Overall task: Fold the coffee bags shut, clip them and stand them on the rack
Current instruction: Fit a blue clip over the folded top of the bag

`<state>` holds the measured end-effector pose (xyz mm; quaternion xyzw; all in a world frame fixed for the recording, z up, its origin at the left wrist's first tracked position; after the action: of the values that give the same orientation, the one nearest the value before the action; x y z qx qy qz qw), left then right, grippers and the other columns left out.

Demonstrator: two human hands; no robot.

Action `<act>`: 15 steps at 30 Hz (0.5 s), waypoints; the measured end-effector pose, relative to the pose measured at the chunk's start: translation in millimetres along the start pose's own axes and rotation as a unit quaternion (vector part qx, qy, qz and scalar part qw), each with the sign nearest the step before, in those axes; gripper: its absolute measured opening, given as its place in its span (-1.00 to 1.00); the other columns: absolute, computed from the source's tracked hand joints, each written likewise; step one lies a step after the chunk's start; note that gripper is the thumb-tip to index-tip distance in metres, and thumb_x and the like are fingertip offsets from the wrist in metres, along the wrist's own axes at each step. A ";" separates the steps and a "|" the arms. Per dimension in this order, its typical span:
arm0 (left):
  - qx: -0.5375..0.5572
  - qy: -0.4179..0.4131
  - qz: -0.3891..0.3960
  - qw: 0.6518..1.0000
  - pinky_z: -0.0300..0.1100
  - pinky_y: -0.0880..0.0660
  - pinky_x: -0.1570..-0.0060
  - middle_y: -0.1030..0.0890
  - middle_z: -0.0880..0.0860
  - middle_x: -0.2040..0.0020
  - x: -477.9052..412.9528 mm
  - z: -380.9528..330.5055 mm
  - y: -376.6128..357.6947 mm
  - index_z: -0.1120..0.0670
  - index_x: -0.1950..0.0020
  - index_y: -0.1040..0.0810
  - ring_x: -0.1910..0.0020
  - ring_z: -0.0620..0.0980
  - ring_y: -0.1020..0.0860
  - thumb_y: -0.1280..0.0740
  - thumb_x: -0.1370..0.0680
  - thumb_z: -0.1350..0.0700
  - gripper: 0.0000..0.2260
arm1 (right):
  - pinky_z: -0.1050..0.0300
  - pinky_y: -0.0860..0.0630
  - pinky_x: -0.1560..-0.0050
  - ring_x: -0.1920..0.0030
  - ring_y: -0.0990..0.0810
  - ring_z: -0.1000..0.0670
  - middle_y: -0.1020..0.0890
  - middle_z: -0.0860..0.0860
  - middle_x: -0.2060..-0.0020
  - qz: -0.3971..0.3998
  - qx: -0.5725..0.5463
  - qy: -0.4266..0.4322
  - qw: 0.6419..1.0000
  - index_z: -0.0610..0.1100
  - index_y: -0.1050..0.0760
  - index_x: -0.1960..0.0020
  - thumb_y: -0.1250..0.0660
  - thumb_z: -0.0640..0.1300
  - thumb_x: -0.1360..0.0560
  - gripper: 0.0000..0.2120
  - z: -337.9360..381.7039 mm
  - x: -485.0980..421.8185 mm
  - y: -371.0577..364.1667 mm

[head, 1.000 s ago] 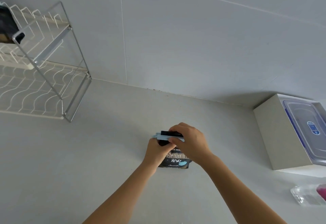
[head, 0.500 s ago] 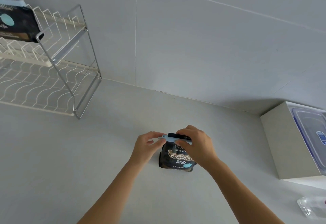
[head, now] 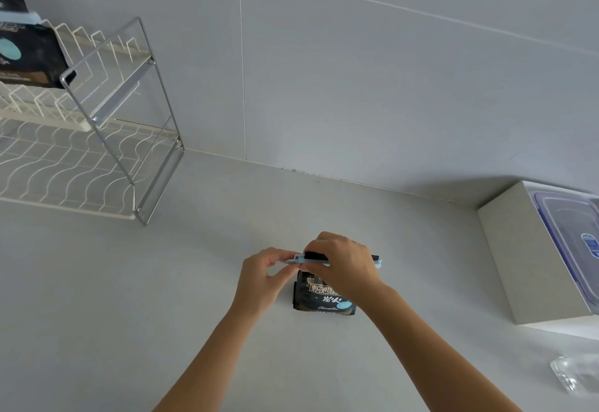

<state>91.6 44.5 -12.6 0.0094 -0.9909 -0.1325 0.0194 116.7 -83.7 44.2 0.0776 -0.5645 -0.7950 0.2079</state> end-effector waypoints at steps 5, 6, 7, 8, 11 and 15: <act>-0.110 -0.008 0.029 0.993 -0.31 -0.47 0.07 -0.68 -0.21 0.17 -6.3 -8.1 7.8 -0.14 0.10 -0.67 0.09 -0.25 -0.58 -0.45 -0.41 -0.01 -0.91 | 0.13 -0.40 0.23 0.17 -0.51 0.02 -0.54 0.07 0.18 -0.040 0.023 0.028 0.999 0.04 -0.57 0.01 -0.29 0.10 -0.48 -0.81 8.8 6.7 1.2; -0.134 -0.016 0.034 0.990 -0.27 -0.48 0.09 -0.67 -0.23 0.18 -7.6 -12.1 8.0 -0.13 0.09 -0.67 0.09 -0.25 -0.58 -0.44 -0.42 -0.01 -0.91 | 0.12 -0.40 0.22 0.16 -0.51 0.01 -0.54 0.07 0.18 -0.045 0.028 0.030 0.998 0.03 -0.56 0.01 -0.29 0.09 -0.48 -0.82 9.9 7.0 1.5; -0.155 -0.023 0.043 0.987 -0.27 -0.47 0.12 -0.67 -0.23 0.18 -8.3 -15.7 7.6 -0.13 0.08 -0.67 0.09 -0.24 -0.57 -0.42 -0.43 -0.01 -0.91 | 0.12 -0.38 0.21 0.16 -0.51 0.00 -0.53 0.06 0.18 -0.049 0.032 0.032 0.998 0.03 -0.56 0.00 -0.29 0.07 -0.49 -0.83 10.9 7.2 1.4; -0.174 -0.027 0.054 0.983 -0.27 -0.46 0.14 -0.67 -0.23 0.17 -8.5 -18.3 6.9 -0.13 0.06 -0.66 0.10 -0.24 -0.57 -0.40 -0.45 -0.03 -0.90 | 0.13 -0.35 0.22 0.16 -0.52 -0.01 -0.53 0.06 0.19 -0.052 0.035 0.034 0.997 0.03 -0.56 0.00 -0.30 0.05 -0.48 -0.84 11.9 7.5 1.0; -0.219 -0.029 0.083 0.972 -0.23 -0.49 0.13 -0.69 -0.19 0.14 -6.4 -21.7 6.2 -0.13 0.03 -0.66 0.13 -0.22 -0.57 -0.36 -0.48 -0.04 -0.88 | 0.14 -0.29 0.21 0.18 -0.53 -0.03 -0.55 0.05 0.22 -0.058 0.052 0.039 0.996 0.02 -0.57 0.03 -0.31 0.00 -0.47 -0.87 15.2 9.7 -0.8; -0.265 -0.053 0.082 0.959 -0.13 -0.54 0.14 -0.71 -0.08 0.14 -3.6 -32.2 6.1 -0.07 0.02 -0.66 0.15 -0.10 -0.60 -0.33 -0.50 0.00 -0.87 | 0.08 -0.41 0.21 0.26 -0.54 -0.04 -0.56 0.04 0.30 -0.083 0.054 0.035 0.994 0.00 -0.61 0.10 -0.32 -0.04 -0.44 -0.90 17.8 11.7 2.4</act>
<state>96.4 42.0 20.0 -0.0847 -0.9174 -0.3882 -0.0204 100.3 -73.8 54.0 0.1632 -0.5906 -0.7748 0.1558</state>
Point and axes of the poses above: each hand's wrist, its own x-axis away from the middle knuckle, its own y-axis out of the back of the hand, z = x × y, the point moved 9 cm from there along -x, towards the middle knuckle
